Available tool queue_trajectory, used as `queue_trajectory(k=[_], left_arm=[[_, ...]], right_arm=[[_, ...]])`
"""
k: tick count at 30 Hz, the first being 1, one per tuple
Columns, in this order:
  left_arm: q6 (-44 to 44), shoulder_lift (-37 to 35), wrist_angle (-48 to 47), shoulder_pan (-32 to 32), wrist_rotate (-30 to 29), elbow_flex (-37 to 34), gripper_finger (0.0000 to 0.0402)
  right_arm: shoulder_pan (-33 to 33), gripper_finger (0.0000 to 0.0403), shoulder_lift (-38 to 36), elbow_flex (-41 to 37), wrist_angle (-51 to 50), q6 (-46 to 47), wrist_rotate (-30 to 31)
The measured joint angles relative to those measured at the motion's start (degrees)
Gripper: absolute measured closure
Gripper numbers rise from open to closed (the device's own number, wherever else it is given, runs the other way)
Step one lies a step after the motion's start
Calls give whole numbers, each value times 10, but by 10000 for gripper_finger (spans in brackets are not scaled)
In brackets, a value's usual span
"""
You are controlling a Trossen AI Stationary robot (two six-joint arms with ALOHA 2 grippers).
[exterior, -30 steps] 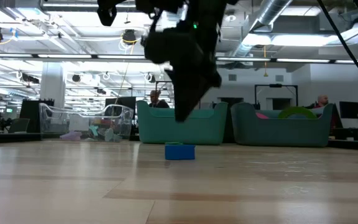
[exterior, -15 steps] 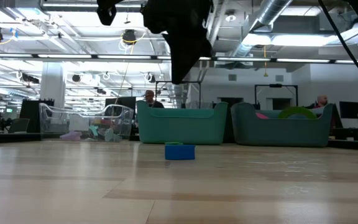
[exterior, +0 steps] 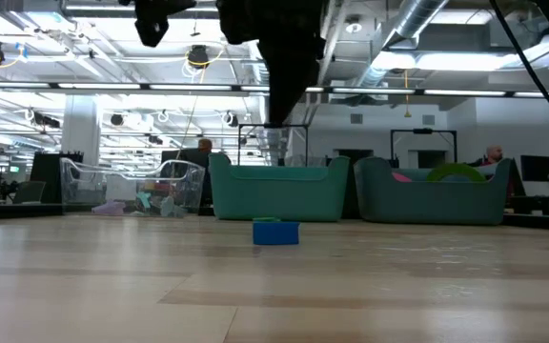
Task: Pick and place Stapler, Stapler remover, tape
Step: Put the green stapler into the green bin
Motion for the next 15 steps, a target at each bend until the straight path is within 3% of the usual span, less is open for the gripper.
queue_trajectory(k=[5, 15], left_arm=[[13, -8, -45, 0, 0, 0, 221], [46, -26, -63, 0, 0, 0, 221]], right_arm=[[-4, 324, 0, 0, 25, -9, -42], [-3, 177, 0, 0, 52, -11, -52]])
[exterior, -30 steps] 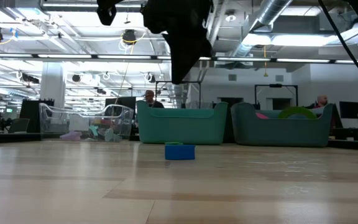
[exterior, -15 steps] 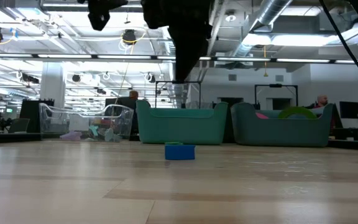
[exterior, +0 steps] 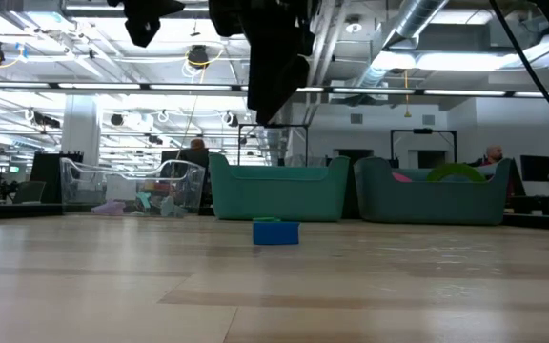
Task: Pick and place Stapler, Stapler remover, tape
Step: Put the green stapler into the green bin
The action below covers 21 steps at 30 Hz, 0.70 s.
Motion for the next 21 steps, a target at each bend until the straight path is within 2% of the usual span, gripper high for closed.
queue_trajectory(k=[6, 21], left_arm=[[11, -8, -1, 0, 0, 0, 221], [11, -7, -2, 0, 0, 0, 221]], right_arm=[[1, 125, 0, -5, 10, 0, -5], [4, 120, 2, -22, 54, 8, -2]])
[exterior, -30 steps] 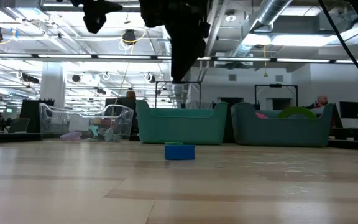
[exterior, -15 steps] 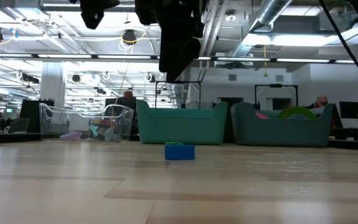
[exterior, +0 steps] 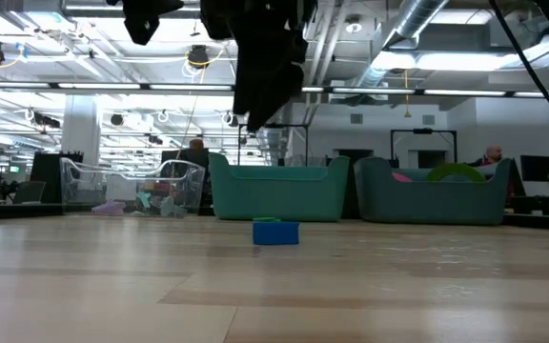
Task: Pick and place Stapler, Stapler remover, tape
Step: Put the green stapler into the green bin
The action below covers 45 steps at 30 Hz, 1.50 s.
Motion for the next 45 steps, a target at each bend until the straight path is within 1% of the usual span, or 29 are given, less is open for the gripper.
queue_trajectory(k=[5, 16, 20, 27, 30, 35, 45], left_arm=[[0, 0, 0, 0, 0, 0, 221], [0, 0, 0, 0, 0, 0, 221], [0, 0, 0, 0, 0, 0, 221], [0, 0, 0, 0, 0, 0, 221], [0, 0, 0, 0, 0, 0, 221], [0, 1, 0, 0, 0, 0, 221], [0, 1, 0, 0, 0, 0, 221]], right_arm=[[-10, 120, 1, -26, 3, 22, -30], [-11, 115, 1, -28, 5, -2, -28], [-15, 97, 1, -28, 14, -4, -27], [-17, 45, 1, -28, 14, -3, -27], [-17, 33, 1, -28, 3, -4, -23], [-16, 31, 1, -28, 3, -7, 3], [-17, 34, 1, -28, 6, -23, 4]])
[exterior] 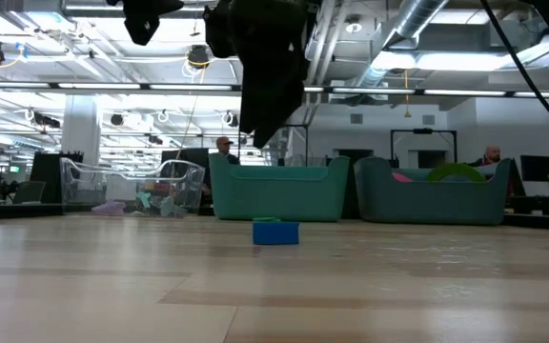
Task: Pick and place Stapler, Stapler remover, tape
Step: Put the green stapler into the green bin
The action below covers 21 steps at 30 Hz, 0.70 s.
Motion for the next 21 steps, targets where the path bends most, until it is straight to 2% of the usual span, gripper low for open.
queue_trajectory(k=[12, 21], left_arm=[[0, 0, 1, 0, 0, 0, 221], [0, 0, 0, 0, 0, 0, 221]], right_arm=[[-6, 34, 48, -1, 11, -9, -17], [6, 46, 86, 0, 12, -9, -4]])
